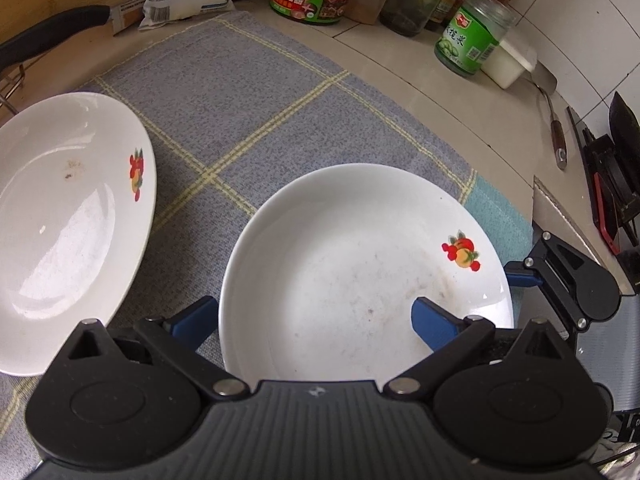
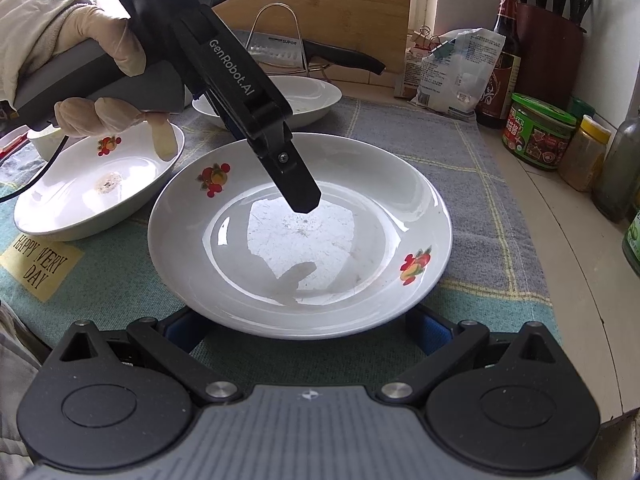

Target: Organize plates and bowls

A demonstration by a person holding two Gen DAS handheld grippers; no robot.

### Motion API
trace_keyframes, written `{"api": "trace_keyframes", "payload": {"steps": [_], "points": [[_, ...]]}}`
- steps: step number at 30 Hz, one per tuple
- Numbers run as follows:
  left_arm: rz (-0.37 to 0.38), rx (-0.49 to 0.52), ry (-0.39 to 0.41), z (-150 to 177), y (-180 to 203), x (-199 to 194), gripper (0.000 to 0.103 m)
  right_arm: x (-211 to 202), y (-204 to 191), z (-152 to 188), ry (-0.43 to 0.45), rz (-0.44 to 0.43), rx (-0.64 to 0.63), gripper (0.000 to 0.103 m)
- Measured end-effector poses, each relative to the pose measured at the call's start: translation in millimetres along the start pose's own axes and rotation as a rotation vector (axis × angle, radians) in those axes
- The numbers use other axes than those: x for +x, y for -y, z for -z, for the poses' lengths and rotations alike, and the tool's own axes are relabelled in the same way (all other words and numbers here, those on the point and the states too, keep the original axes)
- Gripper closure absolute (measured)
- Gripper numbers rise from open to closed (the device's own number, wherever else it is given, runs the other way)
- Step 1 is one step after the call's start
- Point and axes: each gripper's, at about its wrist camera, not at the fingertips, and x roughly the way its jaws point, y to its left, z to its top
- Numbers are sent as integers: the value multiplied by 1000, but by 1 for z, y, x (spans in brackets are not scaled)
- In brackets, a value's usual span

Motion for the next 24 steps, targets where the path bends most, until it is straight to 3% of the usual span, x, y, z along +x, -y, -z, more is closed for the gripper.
{"api": "trace_keyframes", "payload": {"steps": [11, 24], "points": [[13, 4, -22, -9, -2, 1, 8, 2, 2, -2, 13, -41, -37, 0], [18, 30, -46, -12, -1, 0, 18, 7, 6, -13, -37, -58, -49, 0]]}}
